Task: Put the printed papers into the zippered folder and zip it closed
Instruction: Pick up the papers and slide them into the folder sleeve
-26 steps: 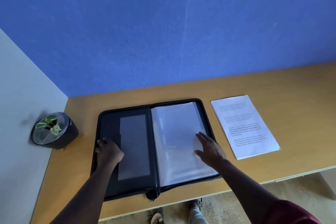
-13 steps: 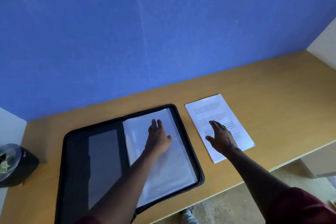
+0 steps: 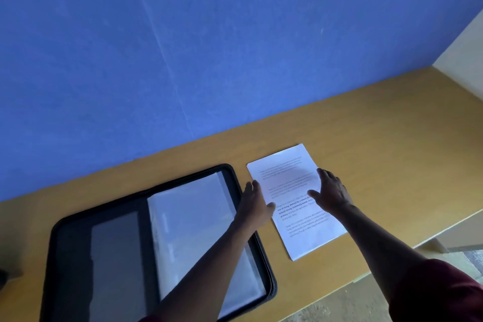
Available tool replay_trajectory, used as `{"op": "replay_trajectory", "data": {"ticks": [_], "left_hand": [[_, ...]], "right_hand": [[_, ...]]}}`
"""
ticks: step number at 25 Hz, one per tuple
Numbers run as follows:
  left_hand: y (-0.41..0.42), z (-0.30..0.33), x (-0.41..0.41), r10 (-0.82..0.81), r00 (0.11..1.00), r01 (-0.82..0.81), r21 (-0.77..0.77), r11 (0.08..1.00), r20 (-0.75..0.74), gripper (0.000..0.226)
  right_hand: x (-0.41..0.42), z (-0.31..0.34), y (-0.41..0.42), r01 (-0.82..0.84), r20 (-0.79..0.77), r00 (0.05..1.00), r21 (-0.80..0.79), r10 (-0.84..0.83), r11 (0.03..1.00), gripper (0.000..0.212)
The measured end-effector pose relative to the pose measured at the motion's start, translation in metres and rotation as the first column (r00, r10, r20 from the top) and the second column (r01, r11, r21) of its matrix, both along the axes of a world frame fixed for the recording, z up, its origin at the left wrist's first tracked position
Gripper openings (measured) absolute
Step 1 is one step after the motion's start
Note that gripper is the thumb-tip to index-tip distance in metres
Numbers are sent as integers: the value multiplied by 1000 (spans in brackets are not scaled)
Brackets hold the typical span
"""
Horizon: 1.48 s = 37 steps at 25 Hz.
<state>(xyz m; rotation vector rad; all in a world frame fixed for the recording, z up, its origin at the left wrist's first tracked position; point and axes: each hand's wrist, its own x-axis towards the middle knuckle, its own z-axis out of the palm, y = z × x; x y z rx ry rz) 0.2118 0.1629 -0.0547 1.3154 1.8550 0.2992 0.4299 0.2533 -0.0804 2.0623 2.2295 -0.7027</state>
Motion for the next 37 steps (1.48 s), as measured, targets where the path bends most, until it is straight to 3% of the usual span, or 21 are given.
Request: {"op": "replay_trajectory", "data": {"ticks": [5,8,12,16,22,27,32,37], "left_hand": [[11,-12,15,19,998,-15,-70,997,66,88],[16,-16,23,148,981,-138,-90,986,122,75],[26,-7,33,539,767,-494,-215,842,350,49],[33,-3,34,693,585,-621,-318,717,420,46],[37,-9,17,750,485,-626,-421,657,449,30],[40,-12,19,734,475,-568,-468,677,485,17],[36,-20,29,696,546,-538,-442,718,466,14],[32,-25,35,675,489,-522,-435,734,553,8]], "right_hand": [[6,-9,15,33,20,999,-46,-32,998,75],[7,-12,18,39,41,998,-54,-37,998,73],[6,-13,21,43,61,997,-68,-39,997,72],[3,-14,21,39,78,996,-65,-34,997,74],[1,-14,24,21,101,995,-52,-16,998,76],[1,-14,24,34,100,995,-60,-28,998,73],[2,-16,24,43,94,995,-55,-37,998,72],[2,-18,24,53,95,994,-43,-48,998,74]]}}
